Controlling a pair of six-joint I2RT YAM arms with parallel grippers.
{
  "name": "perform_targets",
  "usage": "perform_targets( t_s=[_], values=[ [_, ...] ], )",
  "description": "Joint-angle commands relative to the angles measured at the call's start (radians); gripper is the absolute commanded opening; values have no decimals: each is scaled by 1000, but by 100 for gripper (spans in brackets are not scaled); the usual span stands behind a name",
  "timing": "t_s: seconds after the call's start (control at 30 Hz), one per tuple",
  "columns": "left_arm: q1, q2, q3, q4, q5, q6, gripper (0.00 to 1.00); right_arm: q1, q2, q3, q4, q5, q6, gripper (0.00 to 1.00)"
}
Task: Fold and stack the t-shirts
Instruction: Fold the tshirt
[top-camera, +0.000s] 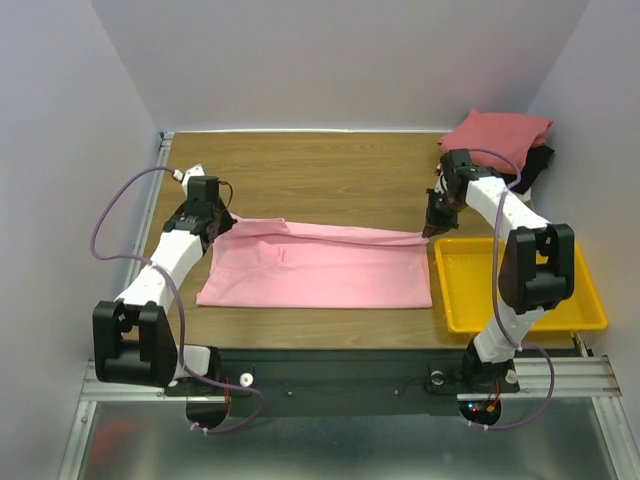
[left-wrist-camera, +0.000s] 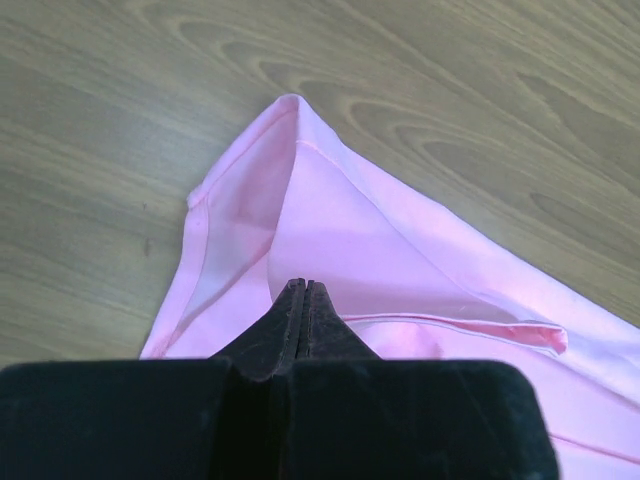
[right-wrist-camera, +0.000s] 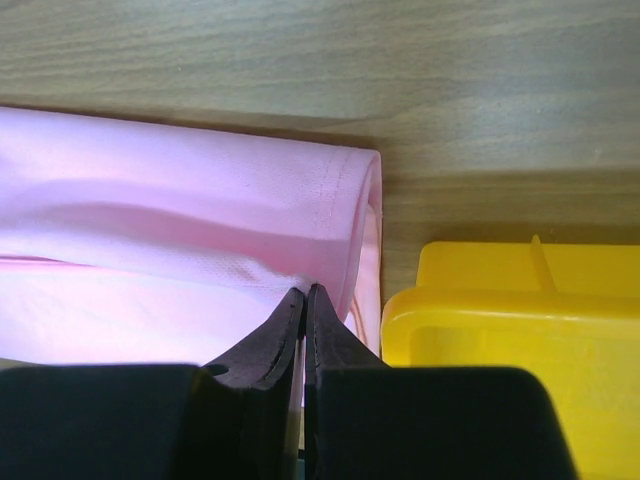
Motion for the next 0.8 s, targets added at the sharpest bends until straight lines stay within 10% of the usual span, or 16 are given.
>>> perform_targets(
  t_s=[0.0, 0.77],
  values=[
    [-2, -113, -53, -8, -8, -27, 0, -2, -52, -21, -6, -14, -13, 0],
    [-8, -341, -247, -58, 32, -67, 0, 12, -124, -127, -12, 6, -21, 0]
  ],
)
